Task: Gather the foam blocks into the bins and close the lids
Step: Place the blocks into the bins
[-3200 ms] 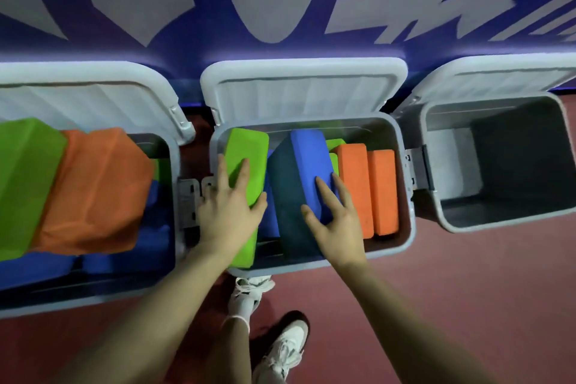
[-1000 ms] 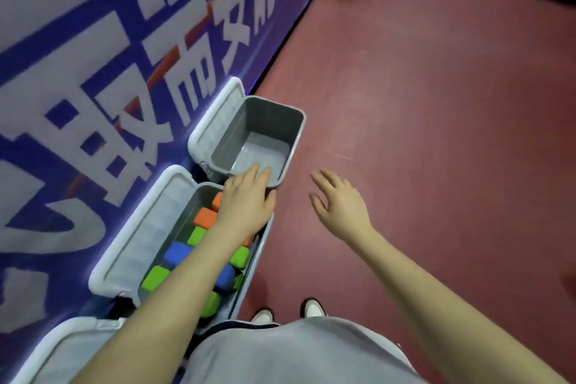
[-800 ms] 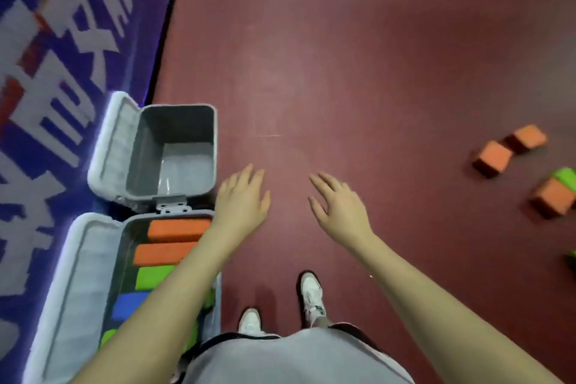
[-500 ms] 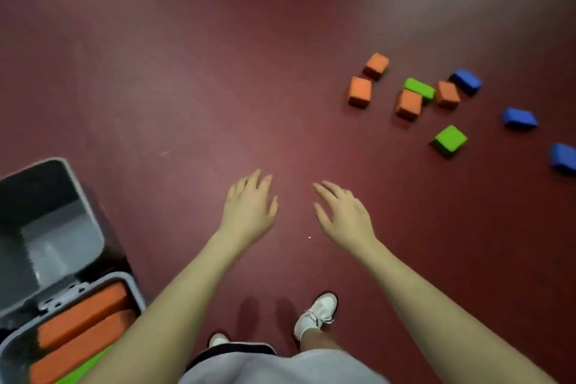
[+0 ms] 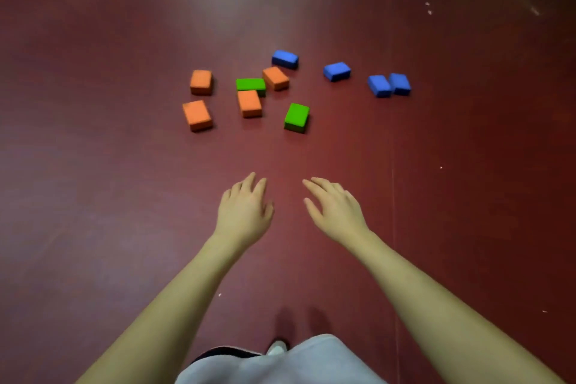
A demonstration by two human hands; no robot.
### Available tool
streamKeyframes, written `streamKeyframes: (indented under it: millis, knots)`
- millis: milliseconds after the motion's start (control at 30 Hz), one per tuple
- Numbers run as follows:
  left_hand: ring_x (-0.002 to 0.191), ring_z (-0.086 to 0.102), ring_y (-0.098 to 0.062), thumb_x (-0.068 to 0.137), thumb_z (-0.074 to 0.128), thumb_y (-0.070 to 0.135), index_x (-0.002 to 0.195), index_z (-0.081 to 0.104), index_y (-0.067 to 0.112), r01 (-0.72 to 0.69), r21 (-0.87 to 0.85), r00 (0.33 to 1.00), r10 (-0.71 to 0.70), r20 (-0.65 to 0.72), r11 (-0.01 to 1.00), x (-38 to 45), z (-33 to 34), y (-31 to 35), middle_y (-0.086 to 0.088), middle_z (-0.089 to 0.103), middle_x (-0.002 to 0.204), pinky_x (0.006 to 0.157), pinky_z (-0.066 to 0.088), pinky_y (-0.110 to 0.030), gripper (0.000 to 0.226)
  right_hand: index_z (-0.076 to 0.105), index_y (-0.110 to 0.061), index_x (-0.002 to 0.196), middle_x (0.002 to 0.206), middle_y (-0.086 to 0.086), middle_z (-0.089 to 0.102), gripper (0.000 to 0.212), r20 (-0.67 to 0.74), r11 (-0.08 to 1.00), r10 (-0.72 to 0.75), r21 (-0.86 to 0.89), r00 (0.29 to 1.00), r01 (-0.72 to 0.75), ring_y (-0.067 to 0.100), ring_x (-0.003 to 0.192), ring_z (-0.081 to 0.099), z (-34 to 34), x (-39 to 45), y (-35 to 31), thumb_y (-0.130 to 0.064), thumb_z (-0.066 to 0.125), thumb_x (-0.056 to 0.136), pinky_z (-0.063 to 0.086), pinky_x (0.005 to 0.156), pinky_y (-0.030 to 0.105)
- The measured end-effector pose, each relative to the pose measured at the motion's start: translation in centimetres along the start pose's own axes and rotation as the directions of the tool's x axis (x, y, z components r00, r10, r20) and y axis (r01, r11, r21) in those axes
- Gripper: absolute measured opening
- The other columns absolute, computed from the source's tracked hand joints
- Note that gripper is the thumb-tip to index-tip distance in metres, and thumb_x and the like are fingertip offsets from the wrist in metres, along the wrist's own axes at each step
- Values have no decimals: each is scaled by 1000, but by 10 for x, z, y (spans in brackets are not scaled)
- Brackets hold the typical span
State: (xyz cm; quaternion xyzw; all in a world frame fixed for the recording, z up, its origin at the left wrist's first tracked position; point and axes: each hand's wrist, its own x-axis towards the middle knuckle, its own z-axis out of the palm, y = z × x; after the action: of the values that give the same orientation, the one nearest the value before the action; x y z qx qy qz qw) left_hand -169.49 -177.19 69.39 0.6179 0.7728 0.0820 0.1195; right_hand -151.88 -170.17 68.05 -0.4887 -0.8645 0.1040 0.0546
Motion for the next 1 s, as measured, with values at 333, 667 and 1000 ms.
streamKeyframes:
  millis: [333,667,1000]
  knots:
    - [132,38,-32,97,43,37,146,33,16,-221,92,975,220,21,971,149,-2,93,-8,28,155,104,31,-37,54,52,-22,137,136,-4,54,41,-147,969,236,103,960,-222,23,118,52,-36,59,115,-32,48,98,39,94,36]
    - [127,42,-33,96,45,36,144,37,16,-300,66,953,296,58,952,364,8,125,-9,31,153,99,33,-37,53,47,-24,141,139,-6,50,43,-109,945,326,67,939,-320,22,121,49,-50,239,211,-34,45,99,36,97,35]
    - [131,40,-30,96,45,33,144,37,15,-323,-3,943,322,82,946,560,3,162,-9,31,153,101,30,-35,52,46,-23,141,139,-6,50,44,-76,935,353,30,932,-352,22,122,49,-78,410,303,-34,45,99,38,97,36]
